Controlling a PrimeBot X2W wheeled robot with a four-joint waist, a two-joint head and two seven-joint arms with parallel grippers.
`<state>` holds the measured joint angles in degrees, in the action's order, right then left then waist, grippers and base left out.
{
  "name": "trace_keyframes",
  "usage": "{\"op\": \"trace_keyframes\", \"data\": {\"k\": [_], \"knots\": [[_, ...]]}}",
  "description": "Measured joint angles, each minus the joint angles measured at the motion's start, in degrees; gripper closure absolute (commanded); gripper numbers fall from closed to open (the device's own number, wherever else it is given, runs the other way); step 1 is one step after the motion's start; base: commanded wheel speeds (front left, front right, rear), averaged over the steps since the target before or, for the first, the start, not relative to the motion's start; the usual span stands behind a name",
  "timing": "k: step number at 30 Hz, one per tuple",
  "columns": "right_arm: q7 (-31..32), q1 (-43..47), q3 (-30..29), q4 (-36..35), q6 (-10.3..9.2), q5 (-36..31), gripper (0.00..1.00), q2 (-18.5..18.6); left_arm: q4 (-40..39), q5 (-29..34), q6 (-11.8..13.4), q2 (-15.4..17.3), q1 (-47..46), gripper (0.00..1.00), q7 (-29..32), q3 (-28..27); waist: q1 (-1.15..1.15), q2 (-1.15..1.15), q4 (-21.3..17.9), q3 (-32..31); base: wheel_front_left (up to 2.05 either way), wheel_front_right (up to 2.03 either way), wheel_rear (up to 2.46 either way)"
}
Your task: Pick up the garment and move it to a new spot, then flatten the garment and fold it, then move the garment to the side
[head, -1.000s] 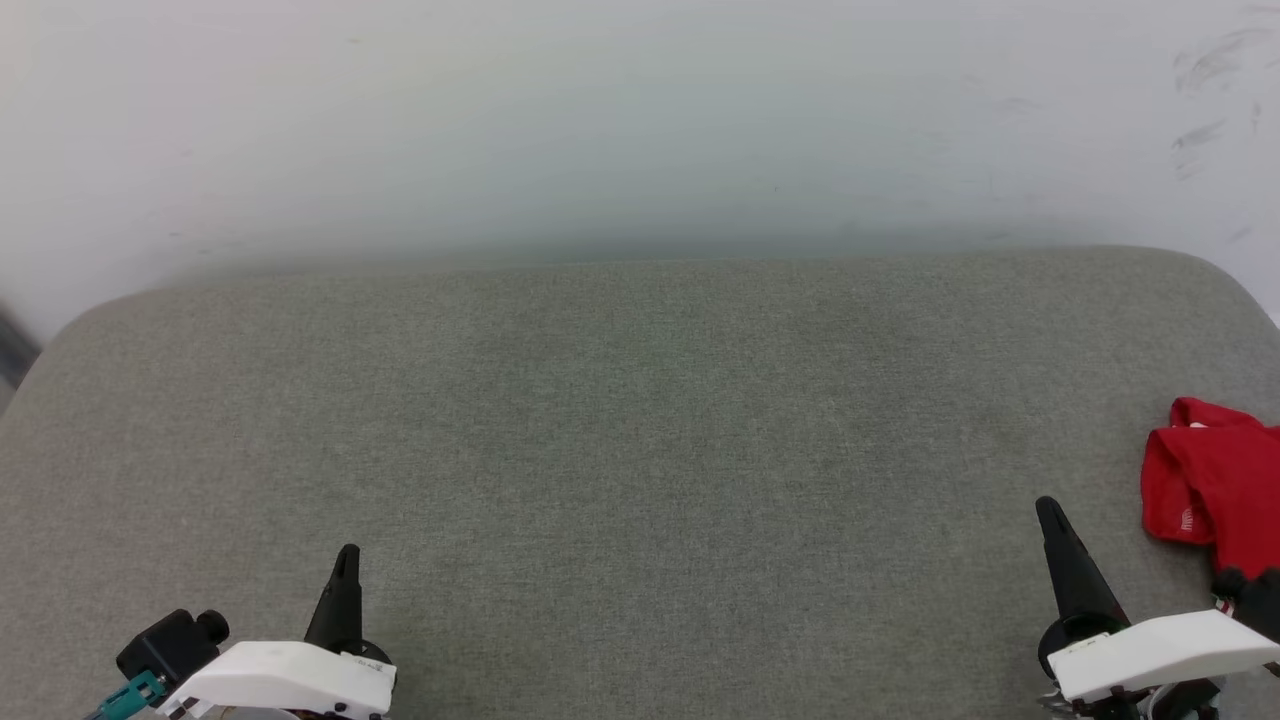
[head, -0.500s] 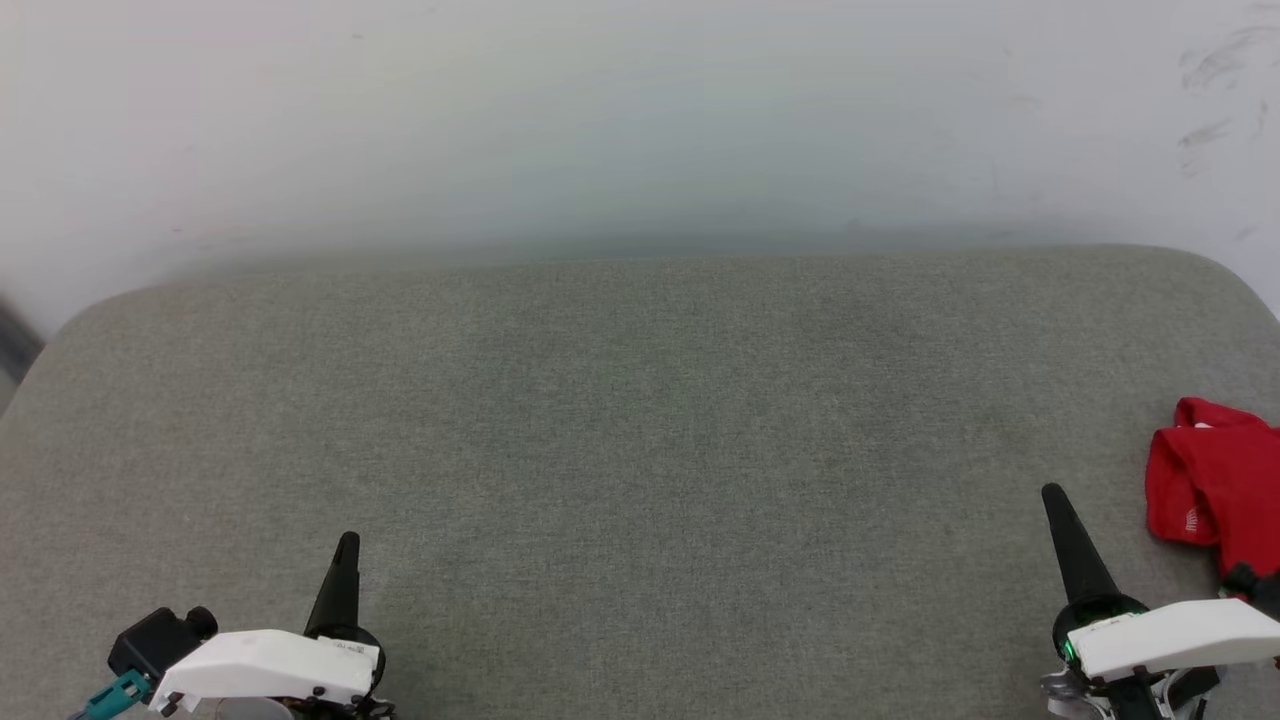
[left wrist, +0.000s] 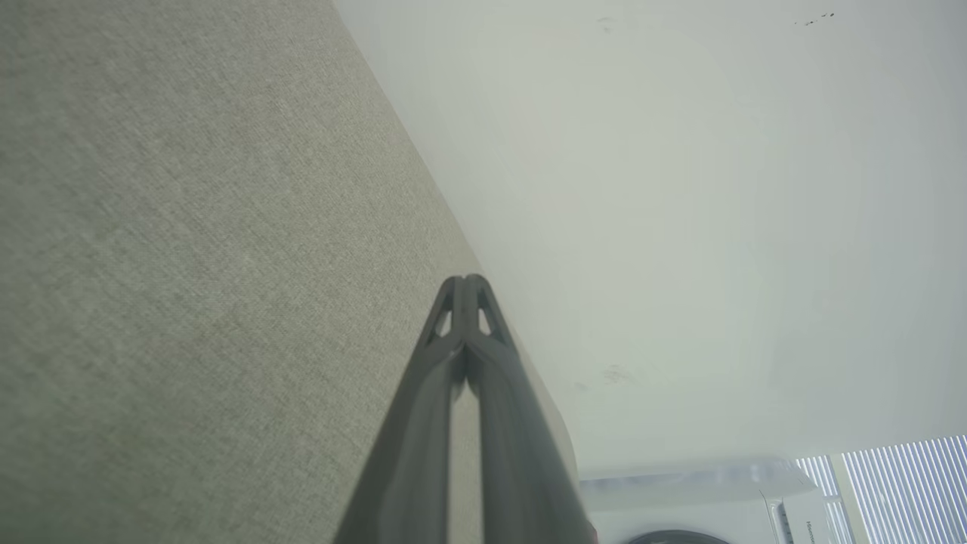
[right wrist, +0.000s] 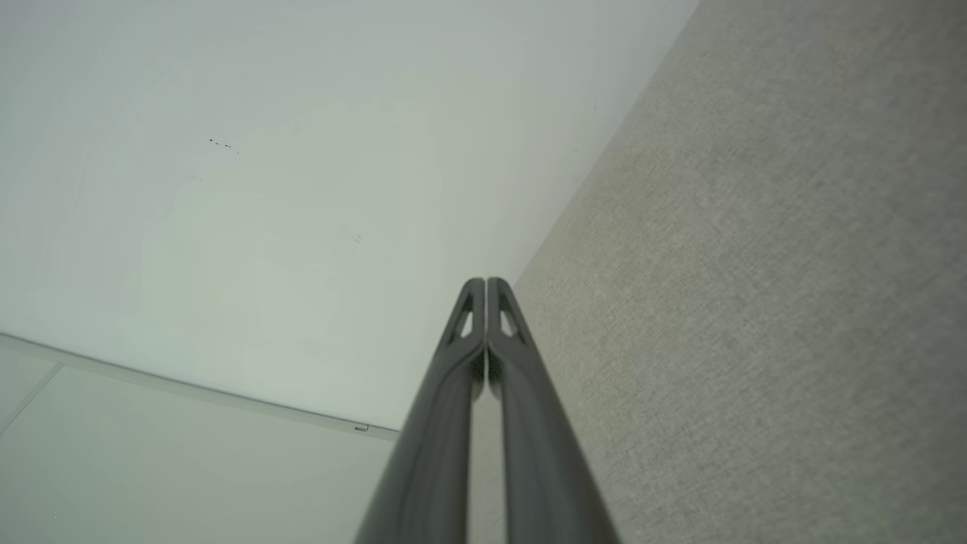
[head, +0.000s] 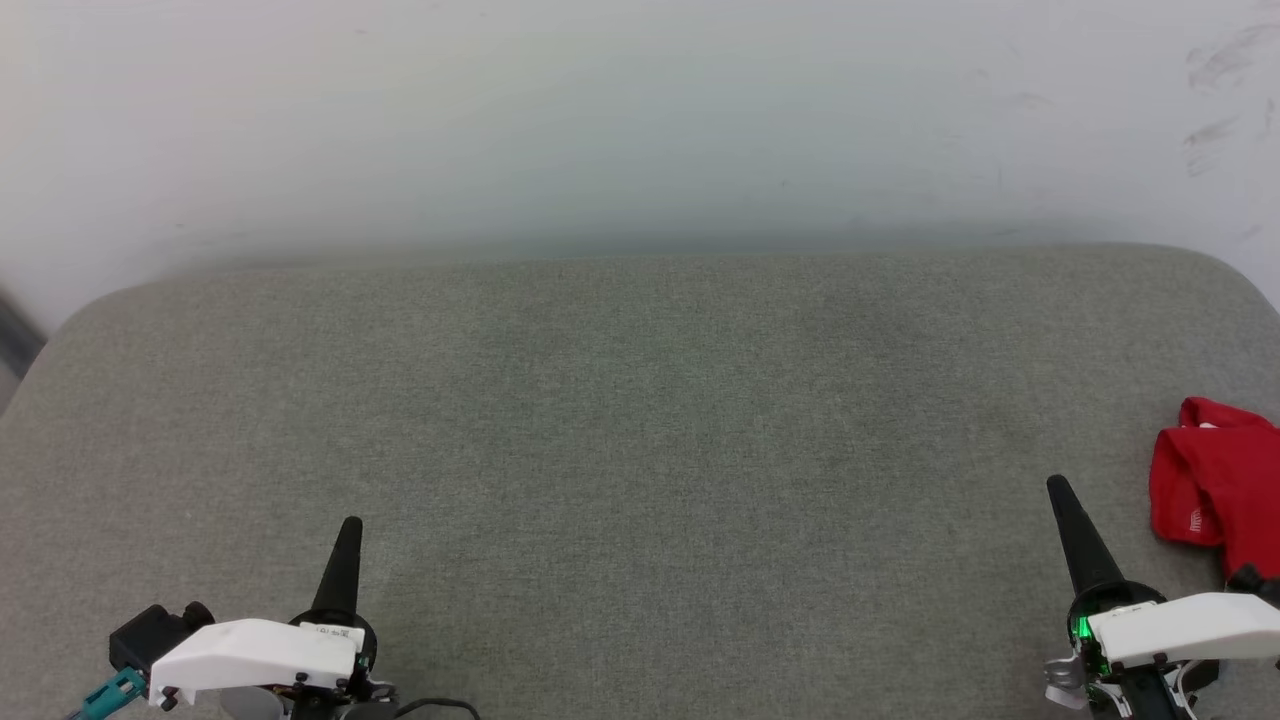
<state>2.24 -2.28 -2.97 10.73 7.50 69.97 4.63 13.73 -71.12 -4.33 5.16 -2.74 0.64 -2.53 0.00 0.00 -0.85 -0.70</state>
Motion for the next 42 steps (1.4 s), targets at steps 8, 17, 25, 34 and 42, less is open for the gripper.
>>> {"op": "trace_keyframes", "data": {"k": [8, 17, 25, 34, 42], "knots": [[0.68, -0.52, -0.42, 0.57, 0.00, 4.21, 1.00, -0.20, 0.10, -3.87, -0.52, -0.38, -0.48, 1.00, 1.08, -0.75, 0.00, 0.00, 0.13, 0.13, 0.00, 0.00, 0.00], [1.35, -1.24, -0.93, 1.19, 0.00, 8.60, 1.00, -0.38, 0.14, -7.89, -1.21, -0.74, -1.15, 1.00, 2.23, -1.53, 0.00, 0.00, 0.28, 0.28, 0.00, 0.00, 0.00], [1.86, -1.86, -1.40, 1.72, 0.00, 12.24, 1.00, -0.56, 0.20, -11.23, -1.71, -1.21, -1.51, 1.00, 3.19, -2.09, 0.00, 0.00, 0.41, 0.42, 0.00, 0.00, 0.00], [2.44, -2.50, -1.88, 2.26, 0.00, 16.02, 1.00, -0.74, 0.24, -14.72, -2.22, -1.65, -2.24, 1.00, 4.17, -2.86, 0.00, 0.00, 0.56, 0.57, 0.00, 0.00, 0.00], [2.92, -2.76, -2.24, 2.70, 0.00, 19.15, 1.00, -0.88, 0.27, -17.63, -2.56, -1.92, -2.57, 1.00, 4.86, -3.37, -0.01, 0.00, 0.68, 0.71, 0.00, 0.00, 0.00]]}}
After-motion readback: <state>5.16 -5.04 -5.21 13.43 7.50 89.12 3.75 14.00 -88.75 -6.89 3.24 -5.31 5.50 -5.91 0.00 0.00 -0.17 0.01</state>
